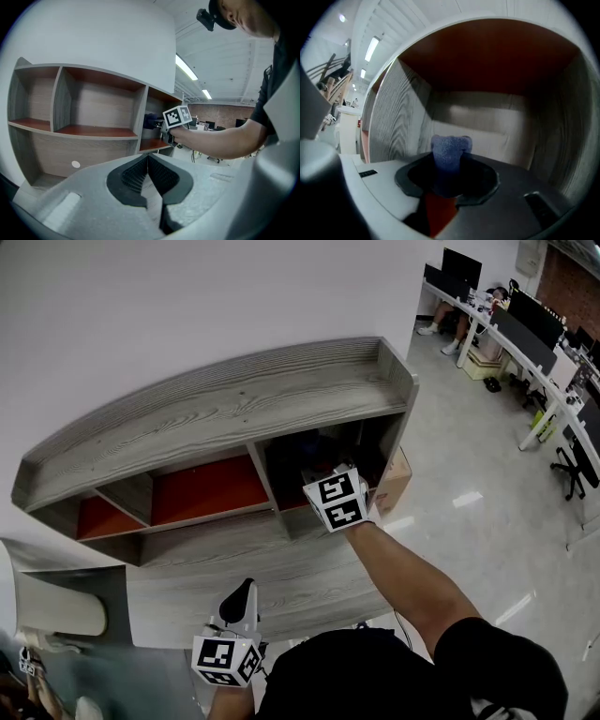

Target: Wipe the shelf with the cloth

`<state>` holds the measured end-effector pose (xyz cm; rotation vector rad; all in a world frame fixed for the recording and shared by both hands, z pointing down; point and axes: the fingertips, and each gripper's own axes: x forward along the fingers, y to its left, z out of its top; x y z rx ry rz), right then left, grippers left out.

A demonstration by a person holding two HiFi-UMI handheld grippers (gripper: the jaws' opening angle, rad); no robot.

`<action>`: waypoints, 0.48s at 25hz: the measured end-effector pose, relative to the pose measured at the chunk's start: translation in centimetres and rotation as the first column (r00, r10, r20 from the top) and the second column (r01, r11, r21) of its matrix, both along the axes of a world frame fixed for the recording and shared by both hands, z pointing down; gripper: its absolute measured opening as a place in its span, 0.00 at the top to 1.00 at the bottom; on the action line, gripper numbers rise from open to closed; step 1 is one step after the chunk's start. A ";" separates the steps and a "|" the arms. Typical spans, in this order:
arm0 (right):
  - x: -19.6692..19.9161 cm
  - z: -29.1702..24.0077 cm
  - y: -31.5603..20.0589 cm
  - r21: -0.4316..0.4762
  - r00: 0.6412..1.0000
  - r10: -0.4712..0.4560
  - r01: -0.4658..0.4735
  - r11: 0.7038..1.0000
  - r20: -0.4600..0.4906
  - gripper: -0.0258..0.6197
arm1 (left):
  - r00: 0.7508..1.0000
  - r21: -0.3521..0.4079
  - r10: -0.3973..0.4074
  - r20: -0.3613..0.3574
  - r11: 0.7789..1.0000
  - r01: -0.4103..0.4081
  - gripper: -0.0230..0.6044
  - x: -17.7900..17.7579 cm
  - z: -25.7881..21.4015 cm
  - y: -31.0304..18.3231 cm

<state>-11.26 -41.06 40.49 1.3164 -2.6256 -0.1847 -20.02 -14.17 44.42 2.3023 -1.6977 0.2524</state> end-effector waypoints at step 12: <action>-5.5 2.9 0.5 -0.008 0.983 -0.092 0.092 0.996 -0.161 0.75 | 0.997 -0.008 -0.081 -0.010 0.997 0.081 0.95 -1.7 0.2 1.1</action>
